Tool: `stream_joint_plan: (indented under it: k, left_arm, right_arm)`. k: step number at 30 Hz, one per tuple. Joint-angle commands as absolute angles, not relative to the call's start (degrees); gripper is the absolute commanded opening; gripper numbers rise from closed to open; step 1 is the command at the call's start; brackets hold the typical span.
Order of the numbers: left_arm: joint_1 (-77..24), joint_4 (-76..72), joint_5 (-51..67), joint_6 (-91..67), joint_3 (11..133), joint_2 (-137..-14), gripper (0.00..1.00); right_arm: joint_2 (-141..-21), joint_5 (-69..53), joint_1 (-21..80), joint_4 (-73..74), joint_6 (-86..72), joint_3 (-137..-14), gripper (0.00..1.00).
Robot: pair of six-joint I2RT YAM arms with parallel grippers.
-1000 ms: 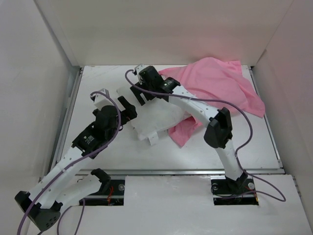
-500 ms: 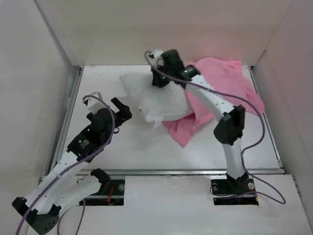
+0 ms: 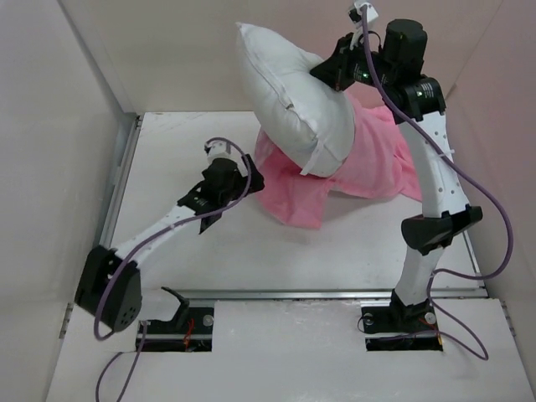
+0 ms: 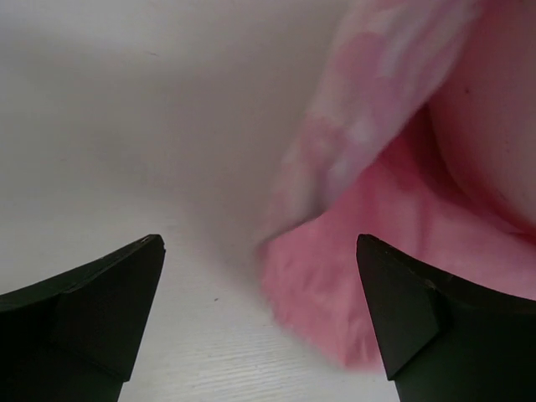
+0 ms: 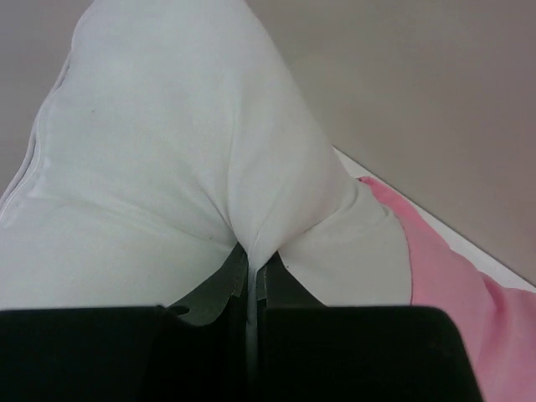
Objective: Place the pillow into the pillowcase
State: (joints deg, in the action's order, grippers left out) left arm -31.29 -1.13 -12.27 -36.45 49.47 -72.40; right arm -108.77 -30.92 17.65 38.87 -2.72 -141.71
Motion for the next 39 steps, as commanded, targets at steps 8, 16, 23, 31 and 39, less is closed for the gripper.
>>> stream_joint_plan:
  k: [8,16,23,31,39]
  left_arm:
    - [-31.65,-22.5,-3.77,-26.63,52.02,-87.53,1.0]
    - [-30.59,-20.74,1.49,-24.35,57.93,-88.46,0.0]
    - [-28.13,-13.21,-2.02,-22.68,60.46,-67.0,0.0]
    - [-22.86,-5.63,-8.26,-22.76,64.51,-61.7,0.0]
    - [-19.69,-6.15,-8.26,-27.76,57.76,-64.69,0.0]
  right_arm:
    - [-108.02,-41.12,17.4,28.39,-7.73,-145.81,0.0]
    - [-106.88,-42.71,17.4,29.0,-5.56,-138.0,0.0]
    - [-107.4,-14.97,28.29,38.23,12.55,-129.92,0.0]
    - [-102.57,23.0,34.1,29.53,7.48,-106.62,0.0]
    - [-95.2,-17.19,34.63,26.63,6.24,-103.01,0.45]
